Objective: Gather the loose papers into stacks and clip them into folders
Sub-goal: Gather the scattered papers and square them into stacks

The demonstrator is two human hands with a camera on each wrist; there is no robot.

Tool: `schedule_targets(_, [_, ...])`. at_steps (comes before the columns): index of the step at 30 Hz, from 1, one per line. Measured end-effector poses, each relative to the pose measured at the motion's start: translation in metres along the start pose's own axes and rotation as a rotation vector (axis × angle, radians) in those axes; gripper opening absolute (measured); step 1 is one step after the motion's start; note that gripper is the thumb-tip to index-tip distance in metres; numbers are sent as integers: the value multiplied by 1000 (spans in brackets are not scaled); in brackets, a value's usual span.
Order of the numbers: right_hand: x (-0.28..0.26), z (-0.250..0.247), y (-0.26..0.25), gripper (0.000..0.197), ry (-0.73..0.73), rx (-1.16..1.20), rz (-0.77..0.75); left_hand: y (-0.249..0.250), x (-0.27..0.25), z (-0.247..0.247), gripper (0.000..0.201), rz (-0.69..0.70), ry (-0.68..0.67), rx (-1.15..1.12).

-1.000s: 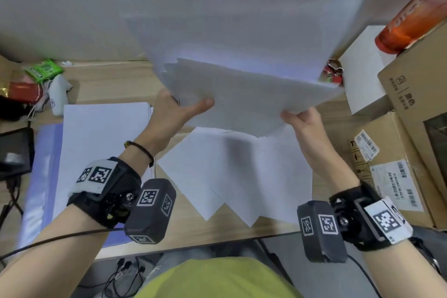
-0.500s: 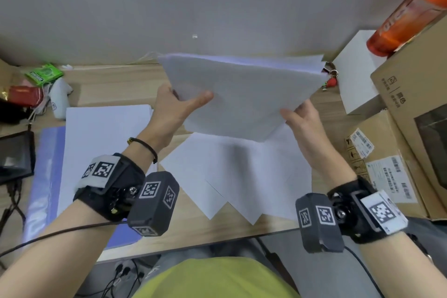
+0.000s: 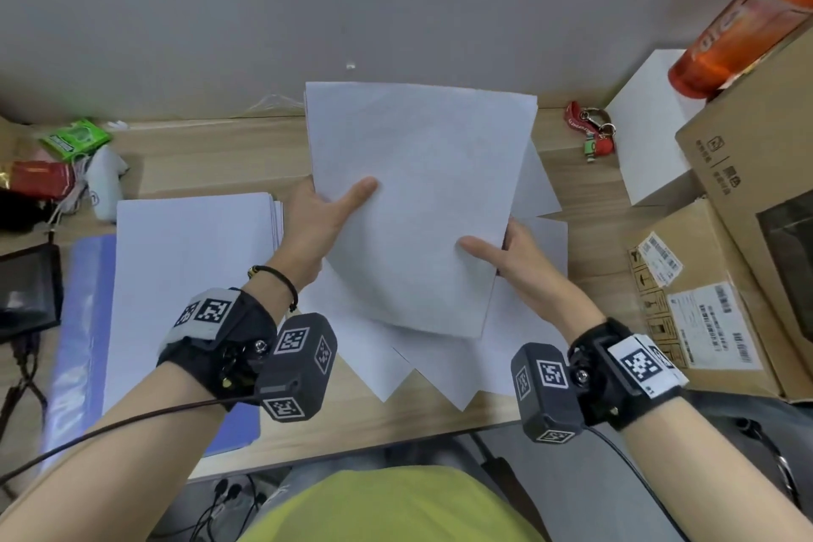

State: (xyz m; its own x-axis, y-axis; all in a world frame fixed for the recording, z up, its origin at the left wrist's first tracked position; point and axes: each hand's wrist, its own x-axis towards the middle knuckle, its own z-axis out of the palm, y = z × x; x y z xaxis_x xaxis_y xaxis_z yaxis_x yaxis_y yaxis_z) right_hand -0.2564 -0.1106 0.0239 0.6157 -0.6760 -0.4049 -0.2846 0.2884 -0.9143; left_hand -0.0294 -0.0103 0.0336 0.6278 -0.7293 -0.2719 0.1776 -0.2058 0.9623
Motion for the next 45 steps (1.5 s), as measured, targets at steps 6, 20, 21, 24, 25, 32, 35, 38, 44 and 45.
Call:
schedule_targets(6, [5, -20, 51, 28, 239, 25, 228, -31, 25, 13, 50, -154, -276, 172])
schedule_targets(20, [-68, -92, 130, 22, 626, 303, 586, -102, 51, 68, 92, 17, -571, 997])
schedule_targets(21, [-69, -92, 134, 23, 631, 306, 593, -105, 53, 70, 95, 34, -565, 1019])
schedule_targets(24, [-71, -91, 139, 14, 639, 305, 603, -113, 56, 74, 93, 51, -562, 1105])
schedule_targets(25, [-71, -90, 140, 13, 642, 305, 603, -114, 57, 75, 90, 66, -543, 1154])
schedule_targets(32, [-67, -85, 139, 18, 650, 327, 616, -117, 55, 80, 76, 302, -440, 1307])
schedule_targets(35, [-65, -86, 135, 18, 662, 333, 592, -118, 54, 81, 70, 351, -440, 1334])
schedule_targets(38, [-67, -89, 126, 22, 708, 370, 552, -110, 54, 84, 53, 277, -378, 1134])
schedule_targets(44, [-71, -90, 85, 24, 796, 427, 458, -78, 50, 73, 27, 109, -417, 819])
schedule_targets(45, [-72, -89, 76, 22, 788, 427, 446, -75, 45, 69, 25, 83, -453, 807])
